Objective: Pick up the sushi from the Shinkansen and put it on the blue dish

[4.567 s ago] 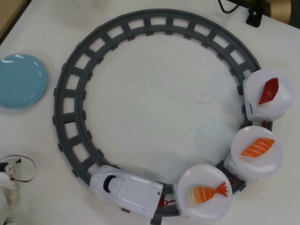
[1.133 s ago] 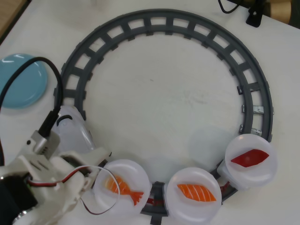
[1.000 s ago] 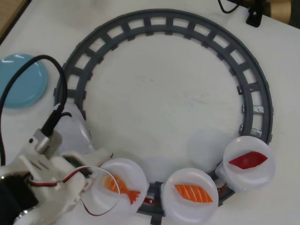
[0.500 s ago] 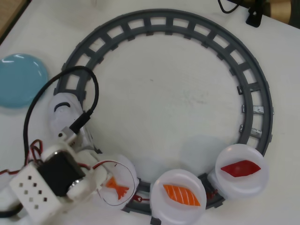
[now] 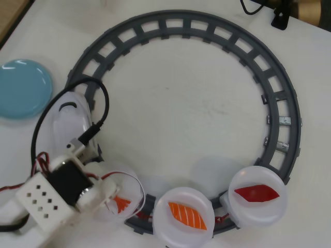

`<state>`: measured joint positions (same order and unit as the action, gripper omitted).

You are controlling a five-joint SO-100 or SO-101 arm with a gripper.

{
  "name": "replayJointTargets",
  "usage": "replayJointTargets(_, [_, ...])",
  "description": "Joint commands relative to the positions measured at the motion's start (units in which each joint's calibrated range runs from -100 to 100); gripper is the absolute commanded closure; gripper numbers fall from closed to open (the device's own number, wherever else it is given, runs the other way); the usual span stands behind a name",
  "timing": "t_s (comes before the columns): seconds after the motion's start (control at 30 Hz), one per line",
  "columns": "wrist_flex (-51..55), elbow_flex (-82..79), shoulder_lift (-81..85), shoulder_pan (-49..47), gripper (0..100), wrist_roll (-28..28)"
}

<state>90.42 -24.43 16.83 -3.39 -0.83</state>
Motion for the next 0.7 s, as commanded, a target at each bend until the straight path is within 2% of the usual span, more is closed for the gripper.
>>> replayJointTargets(0.0, [-1.4,1.5,0.0,-4.7,80,1.5])
replayJointTargets(0.1, [-2.3,2.0,-1.2,-8.6,82,1.7])
replayJointTargets(0.2, [-3.1,2.7,-4.1,-8.6,96,2.7])
replayJointTargets(0.23, [-3.2,3.1,-5.2,-8.5,98,2.8])
replayJointTargets(0.43, [-2.6,10.2,-7.1,-8.8,97,3.1])
replayJointTargets(0.67, [6.2,31.7,-11.1,-13.2,97,3.1])
